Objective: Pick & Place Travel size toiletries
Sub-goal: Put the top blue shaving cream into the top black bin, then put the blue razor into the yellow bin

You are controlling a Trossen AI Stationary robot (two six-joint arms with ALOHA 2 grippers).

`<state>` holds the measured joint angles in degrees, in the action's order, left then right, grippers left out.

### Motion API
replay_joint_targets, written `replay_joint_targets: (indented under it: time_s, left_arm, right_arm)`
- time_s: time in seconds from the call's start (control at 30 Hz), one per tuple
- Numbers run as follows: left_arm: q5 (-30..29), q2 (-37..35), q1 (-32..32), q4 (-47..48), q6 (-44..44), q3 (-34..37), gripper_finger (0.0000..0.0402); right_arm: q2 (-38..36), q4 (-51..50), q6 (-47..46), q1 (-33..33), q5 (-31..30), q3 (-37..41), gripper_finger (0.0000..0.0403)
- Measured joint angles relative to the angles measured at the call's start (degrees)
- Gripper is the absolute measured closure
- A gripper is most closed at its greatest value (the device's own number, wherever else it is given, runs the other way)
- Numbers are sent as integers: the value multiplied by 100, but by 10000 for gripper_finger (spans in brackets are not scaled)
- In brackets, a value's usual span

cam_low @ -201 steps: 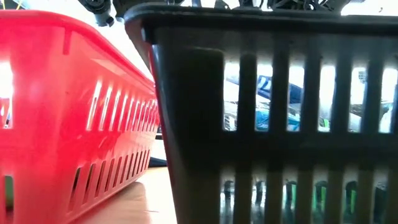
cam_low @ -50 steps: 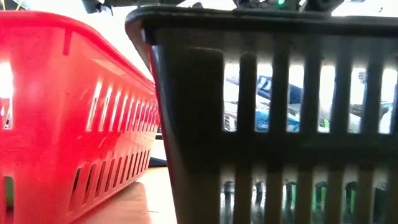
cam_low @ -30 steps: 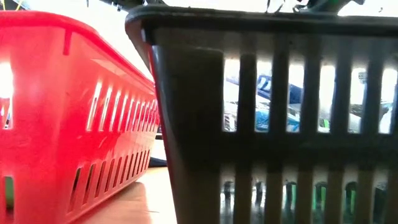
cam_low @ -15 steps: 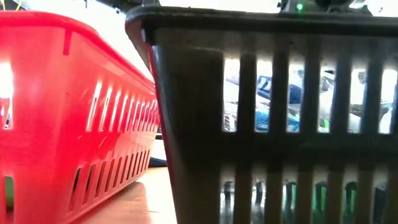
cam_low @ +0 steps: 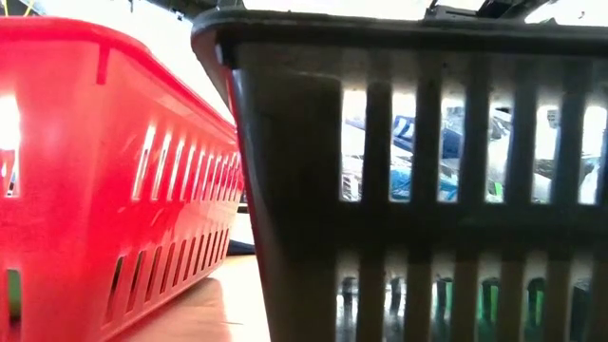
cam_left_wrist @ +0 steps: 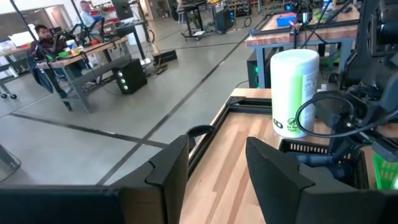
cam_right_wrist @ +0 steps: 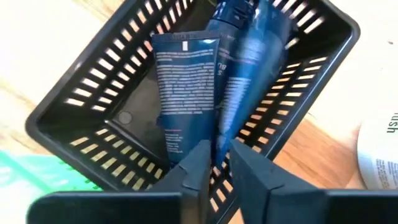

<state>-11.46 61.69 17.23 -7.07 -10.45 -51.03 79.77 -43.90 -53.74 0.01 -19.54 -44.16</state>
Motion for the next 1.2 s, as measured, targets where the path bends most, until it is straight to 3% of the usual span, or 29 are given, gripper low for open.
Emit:
replay_joint_targets:
  time_s: [0.13,0.27,0.43,0.63,0.87,1.2]
  left_arm:
    - [0,0,0,0,-1,0,245]
    - [-1,0,0,0,-1,0,245]
    - [50,0,0,163,27,1,245]
    - [1084,2,0,-308,379,402,245]
    - [1181,9,0,-183,334,921,245]
    - [1198,9,0,407,321,1244,245]
  right_arm:
    - [-76,-84,-1,-2,20,-62,312]
    - [-347,-122,231,-2,22,-287,306]
    - [-795,168,1167,0,29,-487,326]
    - [-1124,1150,2526,-2,174,-487,368]
    - [-1138,2348,4025,-2,154,-487,397]
    - [-1138,3217,4501,-2,152,-487,399]
